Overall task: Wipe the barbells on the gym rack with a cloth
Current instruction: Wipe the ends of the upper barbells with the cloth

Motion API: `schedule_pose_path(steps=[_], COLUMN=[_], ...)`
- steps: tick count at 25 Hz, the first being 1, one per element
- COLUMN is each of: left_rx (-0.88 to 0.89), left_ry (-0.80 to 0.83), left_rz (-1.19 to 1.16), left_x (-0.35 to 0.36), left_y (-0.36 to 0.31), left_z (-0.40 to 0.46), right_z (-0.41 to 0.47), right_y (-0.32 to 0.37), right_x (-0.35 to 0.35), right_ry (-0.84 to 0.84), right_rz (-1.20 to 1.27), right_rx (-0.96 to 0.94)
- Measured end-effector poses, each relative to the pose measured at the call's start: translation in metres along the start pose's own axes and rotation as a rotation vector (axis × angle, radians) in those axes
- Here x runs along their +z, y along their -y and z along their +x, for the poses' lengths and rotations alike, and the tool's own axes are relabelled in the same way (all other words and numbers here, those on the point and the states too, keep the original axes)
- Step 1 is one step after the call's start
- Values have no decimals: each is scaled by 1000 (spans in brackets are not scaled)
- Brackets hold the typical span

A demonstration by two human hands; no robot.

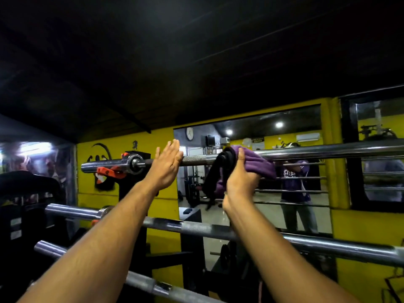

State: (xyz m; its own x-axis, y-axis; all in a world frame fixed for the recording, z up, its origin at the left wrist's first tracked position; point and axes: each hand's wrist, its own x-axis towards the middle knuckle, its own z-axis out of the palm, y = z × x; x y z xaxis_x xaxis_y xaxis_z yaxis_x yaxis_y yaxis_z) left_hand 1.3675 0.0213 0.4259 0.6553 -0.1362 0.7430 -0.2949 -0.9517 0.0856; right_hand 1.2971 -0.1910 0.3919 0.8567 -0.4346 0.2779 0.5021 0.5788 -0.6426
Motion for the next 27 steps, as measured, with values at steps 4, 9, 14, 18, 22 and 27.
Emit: schedule_pose_path(steps=[4, 9, 14, 18, 22, 27], left_rx=[14, 45, 39, 79, 86, -176], left_ry=[-45, -16, 7, 75, -31, -149], left_rz=[-33, -66, -54, -71, -62, 172], left_x=[7, 3, 4, -7, -14, -30], left_y=[0, 6, 5, 3, 42, 108], left_z=[1, 4, 7, 4, -13, -32], right_z=[-5, -19, -54, -63, -25, 24], right_y=[-16, -48, -29, 19, 48, 9], right_x=[14, 18, -33, -14, 23, 52], right_ry=[-28, 294, 436, 571, 649, 782], right_rz=[45, -331, -751, -816, -993, -1950], right_rx=[-57, 115, -160, -672, -1266, -1407])
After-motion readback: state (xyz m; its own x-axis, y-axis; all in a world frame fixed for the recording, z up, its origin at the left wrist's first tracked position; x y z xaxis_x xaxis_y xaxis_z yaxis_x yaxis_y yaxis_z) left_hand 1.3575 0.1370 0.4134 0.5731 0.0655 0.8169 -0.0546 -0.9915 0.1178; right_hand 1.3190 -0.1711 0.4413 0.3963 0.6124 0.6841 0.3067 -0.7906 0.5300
